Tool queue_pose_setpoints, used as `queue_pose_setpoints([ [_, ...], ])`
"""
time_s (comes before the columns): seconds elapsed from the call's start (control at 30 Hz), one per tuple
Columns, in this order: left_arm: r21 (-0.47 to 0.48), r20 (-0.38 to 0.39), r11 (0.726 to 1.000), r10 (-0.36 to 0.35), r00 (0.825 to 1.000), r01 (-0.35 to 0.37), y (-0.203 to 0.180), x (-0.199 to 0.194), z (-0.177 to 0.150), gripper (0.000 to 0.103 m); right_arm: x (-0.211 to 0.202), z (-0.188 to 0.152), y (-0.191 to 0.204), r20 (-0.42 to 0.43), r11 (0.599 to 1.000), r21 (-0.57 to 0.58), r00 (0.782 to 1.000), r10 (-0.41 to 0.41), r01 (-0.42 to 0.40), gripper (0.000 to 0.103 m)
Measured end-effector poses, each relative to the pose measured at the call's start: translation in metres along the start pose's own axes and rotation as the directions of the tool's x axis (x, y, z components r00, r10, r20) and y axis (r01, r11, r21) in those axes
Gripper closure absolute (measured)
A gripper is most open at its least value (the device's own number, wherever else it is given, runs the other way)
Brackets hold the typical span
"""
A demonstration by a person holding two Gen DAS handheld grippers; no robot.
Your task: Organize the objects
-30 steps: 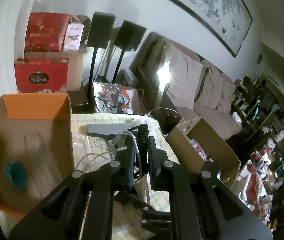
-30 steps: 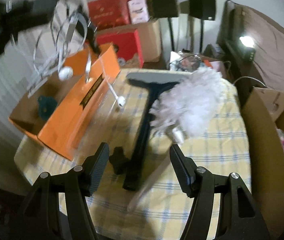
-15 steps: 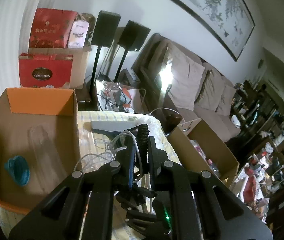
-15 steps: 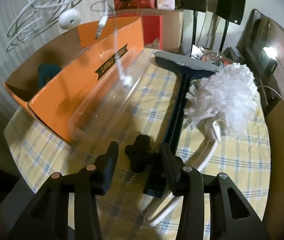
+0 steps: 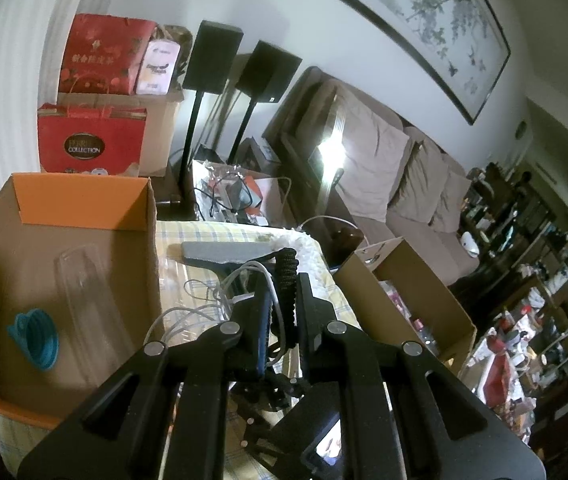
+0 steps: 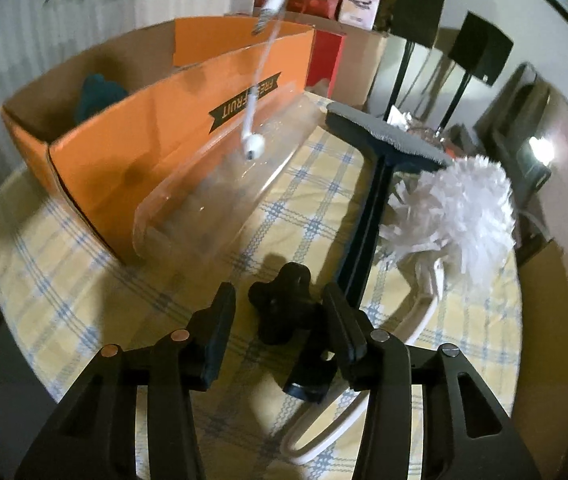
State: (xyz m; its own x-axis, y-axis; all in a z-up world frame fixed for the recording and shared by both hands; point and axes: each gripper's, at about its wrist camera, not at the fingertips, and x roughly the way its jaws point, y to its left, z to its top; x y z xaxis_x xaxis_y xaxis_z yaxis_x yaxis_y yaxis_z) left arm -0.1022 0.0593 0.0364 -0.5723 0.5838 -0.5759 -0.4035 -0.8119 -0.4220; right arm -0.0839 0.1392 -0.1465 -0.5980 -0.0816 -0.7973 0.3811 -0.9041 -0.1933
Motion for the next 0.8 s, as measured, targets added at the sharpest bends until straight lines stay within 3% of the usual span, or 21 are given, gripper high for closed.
queue_pose_setpoints([
  [0.1, -0.004, -0.002, 1.0, -0.001, 1.0, 0.001, 0.001, -0.001, 0.0, 0.092, 0.0, -0.001, 0.003, 0.014, 0.999, -0.028, 1.0, -0.024, 0.024, 0.071],
  [0.27, -0.003, -0.002, 1.0, 0.0, 1.0, 0.0, 0.002, -0.003, 0.0, 0.092, 0.0, -0.001, -0.001, 0.03, 1.0, -0.004, 1.0, 0.003, -0.003, 0.073],
  [0.33, -0.003, -0.003, 1.0, 0.0, 1.0, 0.0, 0.003, -0.003, 0.0, 0.092, -0.007, 0.0, -0.004, 0.066, 0.999, 0.014, 0.997, 0.034, -0.035, 0.087],
  [0.4, -0.003, -0.004, 1.0, -0.001, 1.0, 0.001, 0.003, -0.003, 0.0, 0.092, -0.012, 0.004, -0.006, 0.071, 0.998, 0.036, 0.996, 0.056, -0.059, 0.091],
  [0.47, -0.003, -0.005, 1.0, -0.001, 1.0, 0.001, 0.003, -0.003, 0.0, 0.092, -0.013, 0.006, -0.009, 0.063, 0.997, 0.047, 0.996, 0.06, -0.063, 0.091],
  [0.57, -0.006, -0.009, 1.0, -0.002, 1.0, 0.002, 0.004, -0.002, -0.001, 0.092, -0.019, 0.007, -0.018, 0.072, 0.986, 0.107, 0.99, 0.123, -0.13, 0.09],
  [0.67, -0.013, -0.023, 1.0, -0.009, 1.0, 0.008, 0.007, 0.002, -0.002, 0.092, -0.036, 0.009, -0.031, 0.136, 0.964, 0.163, 0.973, 0.188, -0.209, 0.087],
  [0.7, -0.015, -0.028, 1.0, -0.012, 1.0, 0.011, 0.007, 0.003, -0.003, 0.092, -0.043, 0.01, -0.035, 0.164, 0.956, 0.181, 0.965, 0.204, -0.233, 0.08],
  [0.8, -0.012, -0.047, 1.0, -0.02, 0.999, 0.019, 0.006, 0.01, -0.006, 0.092, -0.065, 0.013, -0.045, 0.223, 0.945, 0.207, 0.953, 0.204, -0.251, 0.076],
])
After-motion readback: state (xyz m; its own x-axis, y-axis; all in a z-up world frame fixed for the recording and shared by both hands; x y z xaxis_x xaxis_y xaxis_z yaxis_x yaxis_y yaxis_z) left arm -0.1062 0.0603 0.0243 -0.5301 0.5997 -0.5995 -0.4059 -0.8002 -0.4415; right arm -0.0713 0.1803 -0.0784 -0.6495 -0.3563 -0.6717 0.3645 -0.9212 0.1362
